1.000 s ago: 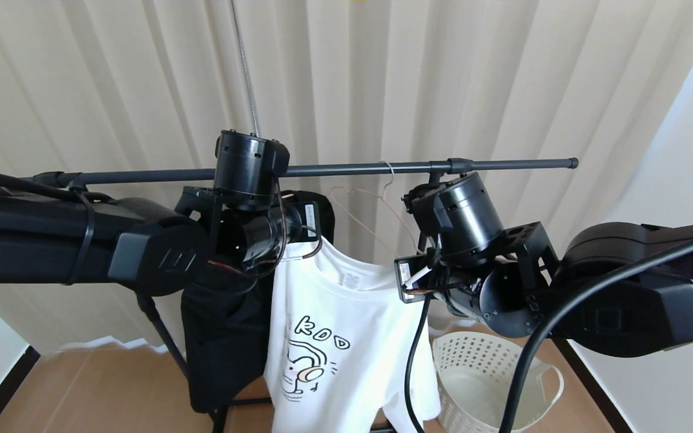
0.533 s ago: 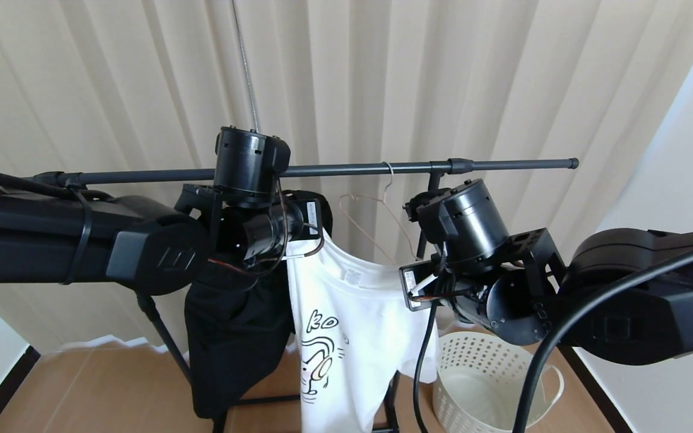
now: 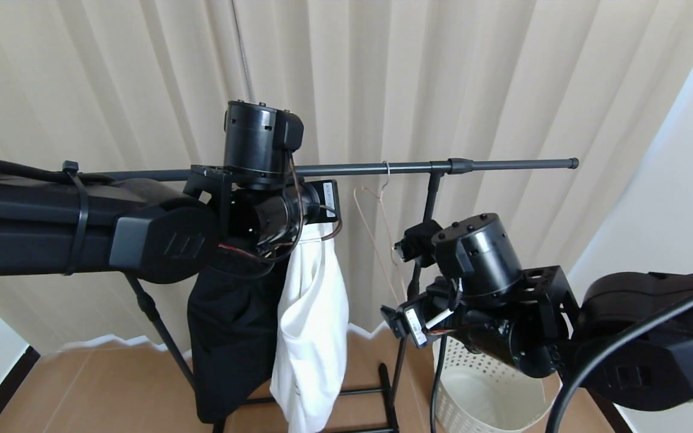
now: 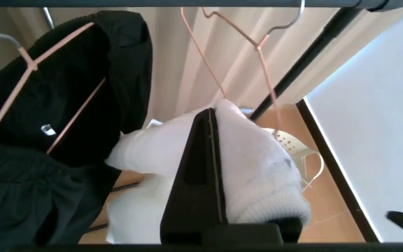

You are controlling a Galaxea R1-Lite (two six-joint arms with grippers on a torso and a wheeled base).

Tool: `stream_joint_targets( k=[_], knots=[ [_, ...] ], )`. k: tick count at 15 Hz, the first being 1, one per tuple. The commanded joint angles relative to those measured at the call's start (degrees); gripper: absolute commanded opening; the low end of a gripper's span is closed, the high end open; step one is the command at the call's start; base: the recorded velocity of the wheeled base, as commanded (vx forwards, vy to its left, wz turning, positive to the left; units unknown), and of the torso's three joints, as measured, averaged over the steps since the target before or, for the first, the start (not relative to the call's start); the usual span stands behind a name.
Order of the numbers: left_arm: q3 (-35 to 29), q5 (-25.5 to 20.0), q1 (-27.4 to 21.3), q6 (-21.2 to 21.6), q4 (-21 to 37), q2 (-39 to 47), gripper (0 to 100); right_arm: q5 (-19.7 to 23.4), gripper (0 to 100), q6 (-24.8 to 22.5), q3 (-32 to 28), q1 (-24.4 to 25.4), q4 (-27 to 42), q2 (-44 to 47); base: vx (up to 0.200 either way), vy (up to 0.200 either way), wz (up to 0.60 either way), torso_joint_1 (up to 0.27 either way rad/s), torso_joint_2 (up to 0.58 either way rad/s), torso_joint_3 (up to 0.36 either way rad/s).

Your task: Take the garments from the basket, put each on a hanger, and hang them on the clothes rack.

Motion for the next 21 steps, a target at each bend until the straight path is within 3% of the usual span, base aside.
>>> stream_joint_targets(
  k=[1,3,6,9,10,14,21],
  knots=[
    [0.67,0.1,-0.91,0.09,-0.03,-0.19,0,11.19,100,-5.37,10.27,-1.41,-14.58,-1.96,0.0,0.0,0.0,0.0,0.0,0.0],
    [1.81,0.89,-1.43,0.18,-0.03,-0.72,0,19.02,100,-7.39,16.07,-2.03,-29.43,-2.04,0.0,0.0,0.0,0.0,0.0,0.0],
    [2.34,1.77,-1.78,0.27,-0.03,-0.72,0,18.49,100,-6.87,16.42,-0.62,-39.8,-0.64,0.0,0.0,0.0,0.0,0.0,0.0],
    [2.34,2.13,-2.84,0.62,-0.03,-0.72,0,8.47,100,-2.91,11.85,3.86,-40.59,2.44,0.0,0.0,0.0,0.0,0.0,0.0],
    [2.43,2.92,-3.28,1.15,-0.03,-0.63,0,2.05,100,-1.24,8.16,5.53,-40.77,5.43,0.0,0.0,0.0,0.0,0.0,0.0],
    [3.04,4.5,-4.16,1.24,-0.21,-0.54,0,-2.87,100,-0.19,4.82,6.41,-43.67,8.15,0.0,0.0,0.0,0.0,0.0,0.0],
    [3.48,6.17,-4.07,1.24,-0.3,-0.98,0,-4.8,100,-1.06,4.65,3.77,-43.4,9.03,0.0,0.0,0.0,0.0,0.0,0.0]
  ],
)
